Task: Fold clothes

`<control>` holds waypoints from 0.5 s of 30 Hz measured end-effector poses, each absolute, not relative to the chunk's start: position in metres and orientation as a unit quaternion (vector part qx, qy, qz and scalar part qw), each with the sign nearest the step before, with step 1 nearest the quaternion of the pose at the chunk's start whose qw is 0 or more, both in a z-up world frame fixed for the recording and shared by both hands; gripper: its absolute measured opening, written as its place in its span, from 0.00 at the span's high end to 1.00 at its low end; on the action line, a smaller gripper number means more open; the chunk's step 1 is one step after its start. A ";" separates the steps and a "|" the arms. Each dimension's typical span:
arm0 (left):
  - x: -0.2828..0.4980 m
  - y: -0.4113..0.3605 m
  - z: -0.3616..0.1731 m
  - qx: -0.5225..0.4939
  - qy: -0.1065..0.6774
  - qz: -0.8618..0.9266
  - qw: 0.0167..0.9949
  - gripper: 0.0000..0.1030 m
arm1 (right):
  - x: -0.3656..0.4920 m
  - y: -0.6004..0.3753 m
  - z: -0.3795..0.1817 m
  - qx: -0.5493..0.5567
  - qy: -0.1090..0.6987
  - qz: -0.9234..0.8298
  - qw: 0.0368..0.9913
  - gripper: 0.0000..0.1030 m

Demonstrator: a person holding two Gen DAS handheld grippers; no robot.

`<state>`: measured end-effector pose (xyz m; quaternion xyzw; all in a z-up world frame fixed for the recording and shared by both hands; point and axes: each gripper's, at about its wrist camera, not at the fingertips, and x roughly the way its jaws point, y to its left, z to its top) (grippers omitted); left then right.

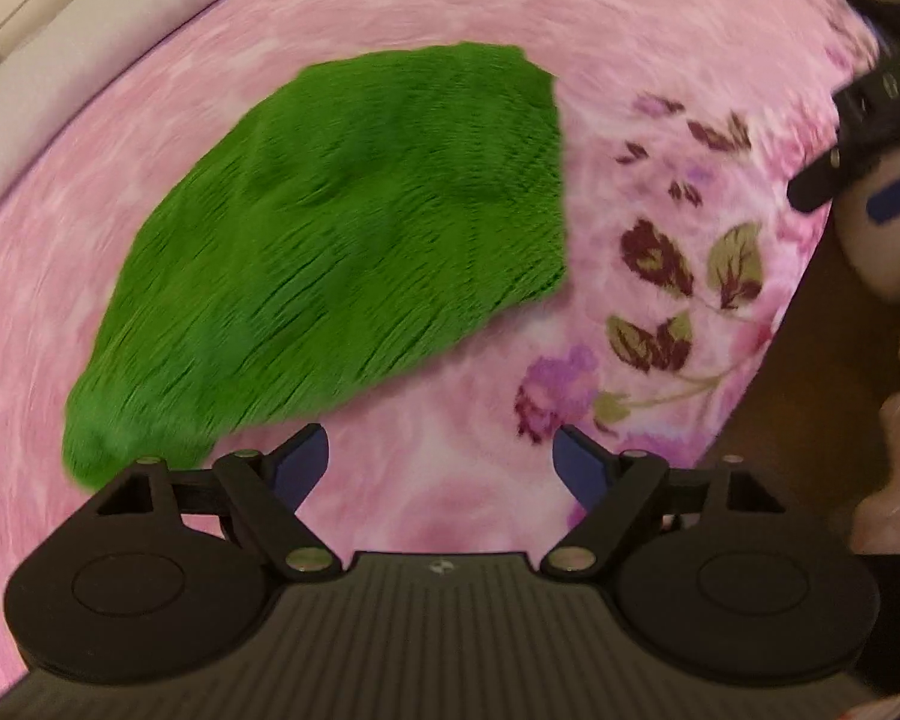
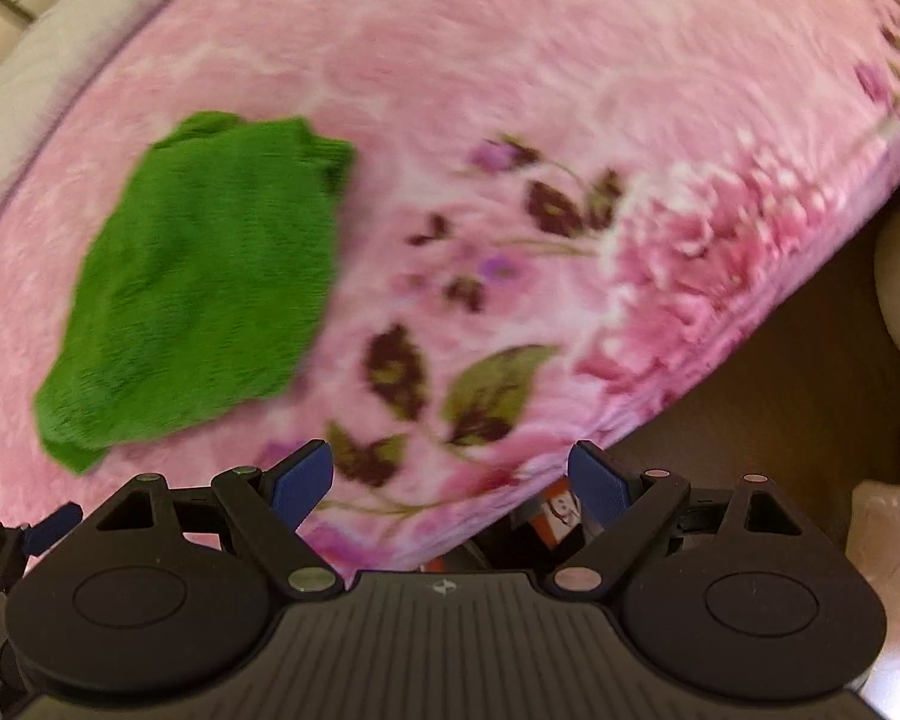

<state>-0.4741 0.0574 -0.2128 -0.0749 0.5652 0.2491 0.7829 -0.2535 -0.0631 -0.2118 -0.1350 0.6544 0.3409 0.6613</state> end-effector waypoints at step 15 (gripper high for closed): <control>-0.399 0.059 -0.297 0.111 0.584 0.182 0.783 0.48 | -0.182 -0.060 -0.266 -0.150 0.671 0.307 0.658 0.14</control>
